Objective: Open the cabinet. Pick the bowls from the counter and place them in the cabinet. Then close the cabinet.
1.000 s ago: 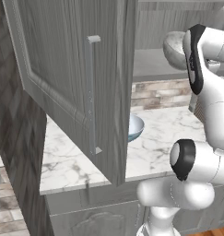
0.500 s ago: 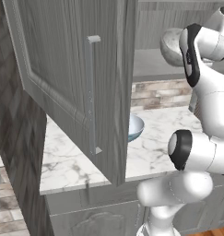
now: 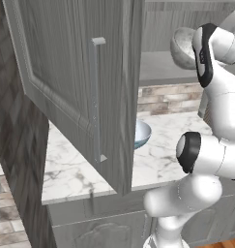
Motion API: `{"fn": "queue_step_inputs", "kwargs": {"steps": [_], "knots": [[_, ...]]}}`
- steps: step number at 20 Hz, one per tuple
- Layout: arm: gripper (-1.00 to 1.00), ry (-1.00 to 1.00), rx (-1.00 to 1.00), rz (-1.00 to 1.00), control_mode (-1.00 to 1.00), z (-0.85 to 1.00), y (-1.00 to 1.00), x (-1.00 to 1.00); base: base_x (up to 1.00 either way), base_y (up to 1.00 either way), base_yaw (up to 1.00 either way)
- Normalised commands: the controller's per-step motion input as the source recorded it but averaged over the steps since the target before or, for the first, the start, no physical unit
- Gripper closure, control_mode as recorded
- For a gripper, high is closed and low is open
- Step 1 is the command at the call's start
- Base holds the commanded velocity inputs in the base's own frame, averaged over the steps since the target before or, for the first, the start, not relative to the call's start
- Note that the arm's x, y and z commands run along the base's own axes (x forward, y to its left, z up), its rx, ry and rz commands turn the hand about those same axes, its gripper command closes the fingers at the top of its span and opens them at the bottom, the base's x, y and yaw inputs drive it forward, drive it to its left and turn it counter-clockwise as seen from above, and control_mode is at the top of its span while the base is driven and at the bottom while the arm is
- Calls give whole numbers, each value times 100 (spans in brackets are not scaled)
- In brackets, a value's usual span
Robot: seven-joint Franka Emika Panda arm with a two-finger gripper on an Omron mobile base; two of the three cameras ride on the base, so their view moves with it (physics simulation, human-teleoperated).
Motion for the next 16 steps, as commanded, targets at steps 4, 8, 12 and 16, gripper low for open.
{"fn": "queue_step_inputs", "kwargs": {"steps": [4, 8, 12, 16], "knots": [[-100, 0, 3, 0, -100, -3, -1, -6, 0, 0, 0], [-100, -5, 1, 0, -100, 6, 0, -17, 0, 0, 0], [-100, -14, 0, 0, -100, 27, 0, -22, 0, 0, 0], [-100, -14, 0, 0, -100, 23, 0, -43, 0, 0, 0]]}}
